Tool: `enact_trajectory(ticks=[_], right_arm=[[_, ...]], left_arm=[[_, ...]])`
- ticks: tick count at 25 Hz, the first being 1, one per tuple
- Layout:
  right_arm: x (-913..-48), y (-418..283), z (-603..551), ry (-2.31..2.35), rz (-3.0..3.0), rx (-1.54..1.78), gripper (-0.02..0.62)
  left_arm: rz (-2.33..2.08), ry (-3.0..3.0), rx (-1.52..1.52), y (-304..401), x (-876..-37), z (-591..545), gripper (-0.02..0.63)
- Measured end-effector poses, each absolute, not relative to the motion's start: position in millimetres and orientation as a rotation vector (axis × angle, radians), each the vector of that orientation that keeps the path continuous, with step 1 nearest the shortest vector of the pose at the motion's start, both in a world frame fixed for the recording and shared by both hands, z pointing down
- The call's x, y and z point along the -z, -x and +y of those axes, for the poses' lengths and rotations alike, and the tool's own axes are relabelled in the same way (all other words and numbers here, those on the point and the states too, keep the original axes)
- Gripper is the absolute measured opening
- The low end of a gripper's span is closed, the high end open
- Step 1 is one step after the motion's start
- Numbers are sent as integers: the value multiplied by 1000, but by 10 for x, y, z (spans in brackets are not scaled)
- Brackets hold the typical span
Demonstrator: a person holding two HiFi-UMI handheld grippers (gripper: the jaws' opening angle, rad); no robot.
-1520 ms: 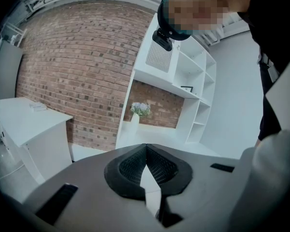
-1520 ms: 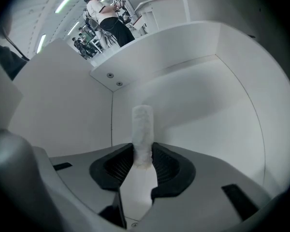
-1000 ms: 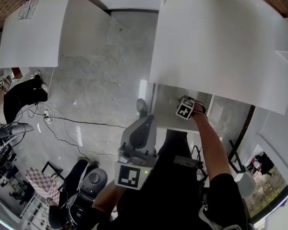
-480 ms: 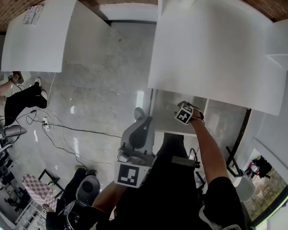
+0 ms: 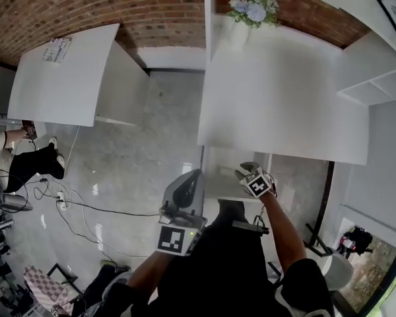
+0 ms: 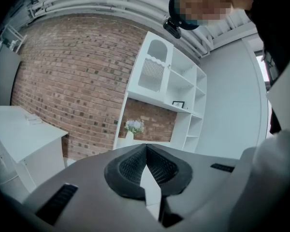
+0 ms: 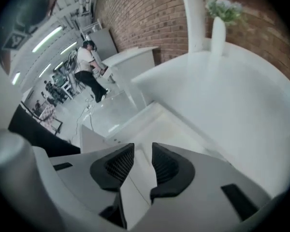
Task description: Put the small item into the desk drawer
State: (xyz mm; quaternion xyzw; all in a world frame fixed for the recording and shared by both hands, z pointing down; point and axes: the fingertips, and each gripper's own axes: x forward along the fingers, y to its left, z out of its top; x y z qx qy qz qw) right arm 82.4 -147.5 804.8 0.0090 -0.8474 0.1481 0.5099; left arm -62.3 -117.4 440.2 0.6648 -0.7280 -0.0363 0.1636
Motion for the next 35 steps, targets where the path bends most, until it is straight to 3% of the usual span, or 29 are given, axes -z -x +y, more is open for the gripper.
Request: enact_trajectory(ticks=[12, 24, 35], right_arm=[[-6115, -822, -2071, -549, -2473, -543, 49], [-4500, -926, -1829, -843, -2782, -377, 15], [-4133, -964, -1433, -921, -2850, -292, 14]], left_arm=[[-2088, -2040, 104, 548, -4088, -1071, 23], [-2081, -2065, 173, 499, -3840, -882, 23], [-2072, -2072, 168, 439, -3867, -825, 23]])
